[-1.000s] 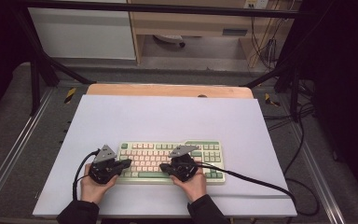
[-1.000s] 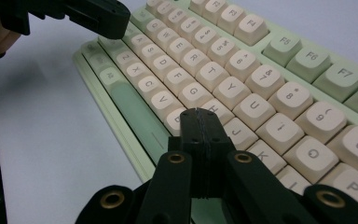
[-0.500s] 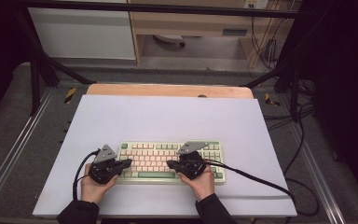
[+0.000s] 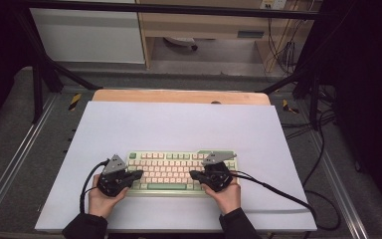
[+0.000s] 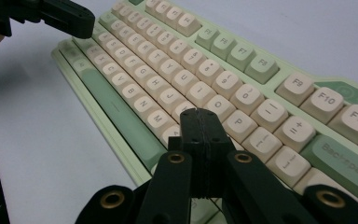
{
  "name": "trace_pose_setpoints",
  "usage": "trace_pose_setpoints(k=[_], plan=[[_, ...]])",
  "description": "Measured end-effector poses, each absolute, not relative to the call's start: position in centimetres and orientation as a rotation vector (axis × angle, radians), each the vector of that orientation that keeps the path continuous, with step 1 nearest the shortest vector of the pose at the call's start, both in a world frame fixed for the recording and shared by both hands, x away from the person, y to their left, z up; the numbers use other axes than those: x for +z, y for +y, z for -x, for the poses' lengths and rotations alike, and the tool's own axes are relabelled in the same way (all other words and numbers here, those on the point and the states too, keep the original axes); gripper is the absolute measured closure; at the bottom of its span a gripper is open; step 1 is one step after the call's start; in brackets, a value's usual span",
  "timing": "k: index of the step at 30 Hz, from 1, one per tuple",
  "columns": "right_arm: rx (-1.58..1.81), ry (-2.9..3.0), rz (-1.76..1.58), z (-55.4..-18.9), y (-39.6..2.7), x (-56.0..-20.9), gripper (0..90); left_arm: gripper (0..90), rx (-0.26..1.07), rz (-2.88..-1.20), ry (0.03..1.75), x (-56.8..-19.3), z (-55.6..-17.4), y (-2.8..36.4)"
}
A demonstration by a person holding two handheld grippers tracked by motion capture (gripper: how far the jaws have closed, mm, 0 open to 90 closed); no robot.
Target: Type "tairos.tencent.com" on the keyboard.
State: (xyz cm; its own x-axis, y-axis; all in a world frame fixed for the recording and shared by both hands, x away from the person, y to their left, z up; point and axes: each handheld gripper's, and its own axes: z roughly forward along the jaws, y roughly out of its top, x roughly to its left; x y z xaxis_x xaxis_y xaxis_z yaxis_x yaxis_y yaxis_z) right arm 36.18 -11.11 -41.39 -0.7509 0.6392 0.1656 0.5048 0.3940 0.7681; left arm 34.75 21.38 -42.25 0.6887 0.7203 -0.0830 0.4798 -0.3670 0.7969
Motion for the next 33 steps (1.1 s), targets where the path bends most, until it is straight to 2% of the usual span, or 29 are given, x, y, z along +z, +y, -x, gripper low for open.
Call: trace_pose_setpoints(k=[33], plan=[[1.295, 2.458, -1.073, -35.7, -13.2, -41.8, 90.0, 90.0, 0.316, -2.103, 0.858, -42.9, -35.0, 17.6]])
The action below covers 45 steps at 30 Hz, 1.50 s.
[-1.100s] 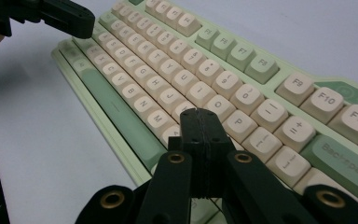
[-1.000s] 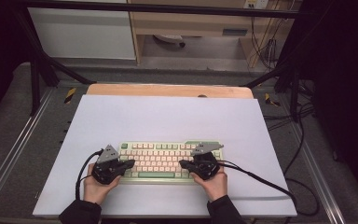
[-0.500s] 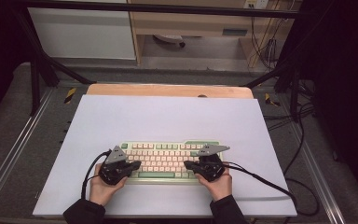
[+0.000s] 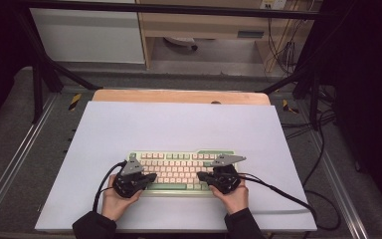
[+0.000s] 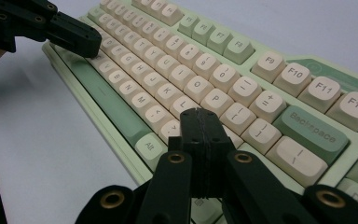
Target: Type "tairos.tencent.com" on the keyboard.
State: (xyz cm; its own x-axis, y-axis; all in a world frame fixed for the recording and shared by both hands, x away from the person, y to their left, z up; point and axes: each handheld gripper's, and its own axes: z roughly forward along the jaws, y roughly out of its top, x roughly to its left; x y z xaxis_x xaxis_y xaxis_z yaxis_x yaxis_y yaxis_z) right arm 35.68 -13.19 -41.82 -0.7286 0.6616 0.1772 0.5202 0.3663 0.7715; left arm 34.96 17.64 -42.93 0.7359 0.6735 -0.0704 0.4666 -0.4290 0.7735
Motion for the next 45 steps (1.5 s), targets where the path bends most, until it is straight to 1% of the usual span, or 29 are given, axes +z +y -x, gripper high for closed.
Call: trace_pose_setpoints(k=[23, 45], plan=[[1.283, 2.464, -1.070, -35.7, -13.2, -42.0, 90.0, 90.0, 0.322, -2.115, 0.846, -43.2, -34.8, 17.5], [1.280, 2.469, -1.072, -35.7, -13.2, -42.1, 90.0, 90.0, 0.346, -2.065, 0.880, -42.0, -34.6, 19.6]])
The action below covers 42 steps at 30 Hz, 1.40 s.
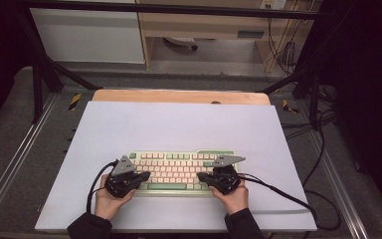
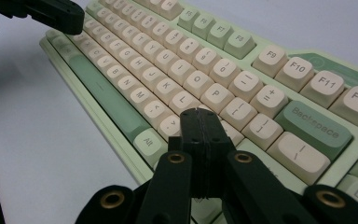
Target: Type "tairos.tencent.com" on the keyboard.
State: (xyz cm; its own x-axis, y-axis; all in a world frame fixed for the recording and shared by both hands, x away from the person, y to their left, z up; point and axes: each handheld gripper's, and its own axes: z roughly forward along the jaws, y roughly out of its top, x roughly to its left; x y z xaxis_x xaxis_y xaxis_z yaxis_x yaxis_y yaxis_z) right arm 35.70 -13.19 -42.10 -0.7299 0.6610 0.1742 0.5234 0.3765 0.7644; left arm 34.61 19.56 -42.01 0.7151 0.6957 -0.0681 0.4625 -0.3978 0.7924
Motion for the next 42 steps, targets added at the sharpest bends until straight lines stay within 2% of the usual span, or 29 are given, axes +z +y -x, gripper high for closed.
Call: trace_pose_setpoints(k=[13, 28, 42], plan=[[1.278, 2.471, -1.073, -35.7, -13.2, -42.1, 90.0, 90.0, 0.362, -2.046, 0.915, -41.3, -35.2, 20.3], [1.272, 2.475, -1.074, -35.7, -13.2, -42.1, 90.0, 90.0, 0.374, -2.047, 0.935, -40.7, -36.8, 19.3], [1.274, 2.476, -1.072, -35.7, -13.2, -42.1, 90.0, 90.0, 0.374, -2.057, 0.963, -41.9, -37.9, 18.5]])
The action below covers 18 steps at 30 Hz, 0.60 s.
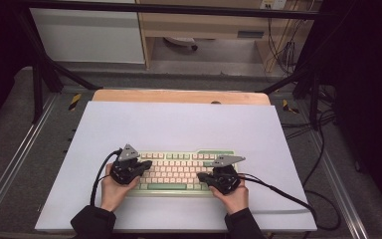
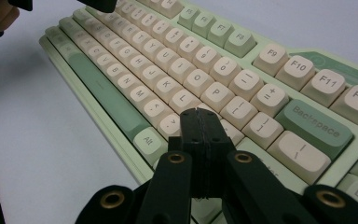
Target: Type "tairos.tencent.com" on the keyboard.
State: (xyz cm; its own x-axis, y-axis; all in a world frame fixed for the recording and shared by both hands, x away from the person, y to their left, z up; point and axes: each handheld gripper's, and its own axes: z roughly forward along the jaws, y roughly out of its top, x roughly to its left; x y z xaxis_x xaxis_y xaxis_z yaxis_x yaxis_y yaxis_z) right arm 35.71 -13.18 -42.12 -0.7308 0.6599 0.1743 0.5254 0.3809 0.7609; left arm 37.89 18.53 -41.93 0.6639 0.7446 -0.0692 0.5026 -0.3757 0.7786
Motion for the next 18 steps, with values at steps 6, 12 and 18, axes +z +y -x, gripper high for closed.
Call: trace_pose_setpoints(k=[6, 12, 18], plan=[[1.274, 2.475, -1.074, -35.69, -13.18, -42.13, 90.0, 90.0, 0.377, -2.080, 0.958, -42.48, -37.92, 18.22], [1.270, 2.474, -1.070, -35.70, -13.24, -42.08, 90.0, 90.0, 0.378, -2.094, 0.953, -42.72, -37.92, 18.07], [1.268, 2.473, -1.070, -35.70, -13.24, -42.09, 90.0, 90.0, 0.380, -2.095, 0.949, -42.77, -37.88, 18.02]])
